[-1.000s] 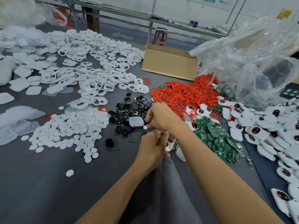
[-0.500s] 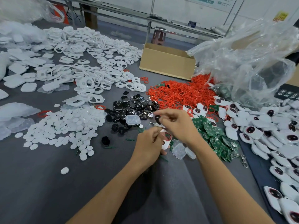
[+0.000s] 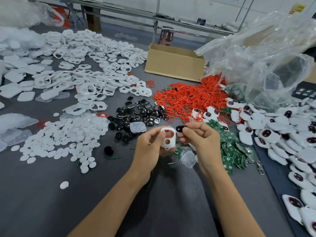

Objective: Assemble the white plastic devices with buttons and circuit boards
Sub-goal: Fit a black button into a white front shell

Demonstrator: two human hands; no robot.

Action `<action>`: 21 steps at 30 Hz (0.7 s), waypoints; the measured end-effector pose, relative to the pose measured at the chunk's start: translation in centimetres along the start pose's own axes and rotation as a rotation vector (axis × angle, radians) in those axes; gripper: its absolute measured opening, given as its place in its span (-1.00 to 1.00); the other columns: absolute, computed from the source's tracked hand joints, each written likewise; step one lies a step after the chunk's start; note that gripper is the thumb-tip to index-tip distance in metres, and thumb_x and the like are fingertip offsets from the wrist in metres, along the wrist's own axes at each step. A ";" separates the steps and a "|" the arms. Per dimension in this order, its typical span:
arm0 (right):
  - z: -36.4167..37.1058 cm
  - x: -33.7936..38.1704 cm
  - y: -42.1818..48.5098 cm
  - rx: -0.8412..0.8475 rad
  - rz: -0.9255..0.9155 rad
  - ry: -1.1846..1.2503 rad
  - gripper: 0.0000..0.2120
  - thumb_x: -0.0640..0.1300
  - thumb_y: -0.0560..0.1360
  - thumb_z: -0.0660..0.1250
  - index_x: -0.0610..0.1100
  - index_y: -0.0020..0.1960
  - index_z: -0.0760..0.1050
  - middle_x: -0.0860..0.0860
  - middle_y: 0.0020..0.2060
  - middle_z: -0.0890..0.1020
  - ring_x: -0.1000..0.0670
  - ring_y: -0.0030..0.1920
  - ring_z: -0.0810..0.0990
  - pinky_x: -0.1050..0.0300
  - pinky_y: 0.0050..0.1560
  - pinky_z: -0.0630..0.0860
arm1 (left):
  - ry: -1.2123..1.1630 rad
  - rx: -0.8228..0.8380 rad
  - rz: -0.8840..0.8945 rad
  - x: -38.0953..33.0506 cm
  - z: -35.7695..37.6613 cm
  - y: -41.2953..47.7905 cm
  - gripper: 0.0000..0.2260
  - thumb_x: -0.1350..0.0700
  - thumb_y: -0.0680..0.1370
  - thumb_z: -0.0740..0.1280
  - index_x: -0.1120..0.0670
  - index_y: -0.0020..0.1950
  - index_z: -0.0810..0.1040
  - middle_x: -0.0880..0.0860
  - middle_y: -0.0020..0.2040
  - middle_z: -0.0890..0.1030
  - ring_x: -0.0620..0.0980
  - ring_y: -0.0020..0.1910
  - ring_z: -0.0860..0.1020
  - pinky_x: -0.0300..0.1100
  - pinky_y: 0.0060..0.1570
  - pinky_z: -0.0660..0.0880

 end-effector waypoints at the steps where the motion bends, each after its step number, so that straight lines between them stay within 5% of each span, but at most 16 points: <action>1: 0.1 -0.1 -0.1 -0.002 0.008 0.001 -0.90 -0.43 0.42 0.37 -0.27 -0.14 0.55 -0.13 -0.33 0.68 -0.01 -0.38 0.65 0.23 -0.35 0.56 | -0.001 0.002 0.008 0.0 0.1 0.0 -0.82 0.25 0.62 0.24 0.16 -0.01 0.65 0.10 -0.11 0.68 0.09 -0.14 0.63 -0.09 -0.16 0.65; 6: 0.4 -0.4 -0.5 0.068 0.054 0.043 -0.88 -0.44 0.39 0.39 -0.26 -0.16 0.60 -0.12 -0.31 0.69 0.01 -0.37 0.64 0.23 -0.30 0.58 | 0.047 0.018 0.041 -0.1 0.2 -0.1 -0.81 0.22 0.62 0.23 0.15 0.08 0.64 0.17 0.00 0.68 0.03 -0.10 0.62 -0.01 -0.03 0.63; 13: 0.2 -0.4 -0.7 0.079 0.074 0.064 -0.88 -0.47 0.37 0.36 -0.30 -0.17 0.59 -0.13 -0.31 0.69 0.01 -0.34 0.65 0.22 -0.27 0.59 | 0.017 0.033 0.036 0.0 0.1 -0.2 -0.85 0.24 0.57 0.31 0.04 -0.02 0.65 0.00 -0.17 0.70 -0.08 -0.18 0.65 -0.24 -0.24 0.59; 21: 0.0 -0.4 -0.6 0.067 0.077 -0.026 -0.89 -0.44 0.37 0.40 -0.32 -0.12 0.60 -0.14 -0.31 0.69 -0.01 -0.35 0.64 0.19 -0.26 0.60 | 0.042 0.041 0.032 0.0 0.2 -0.3 -0.86 0.27 0.55 0.33 0.19 0.07 0.64 0.03 -0.17 0.71 -0.10 -0.21 0.65 -0.21 -0.23 0.62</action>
Point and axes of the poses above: each hand's wrist, its own y-axis towards the middle knuckle, its own z-axis out of the palm, x = y × z, the point moved 1 cm from there along y, towards the middle knuckle
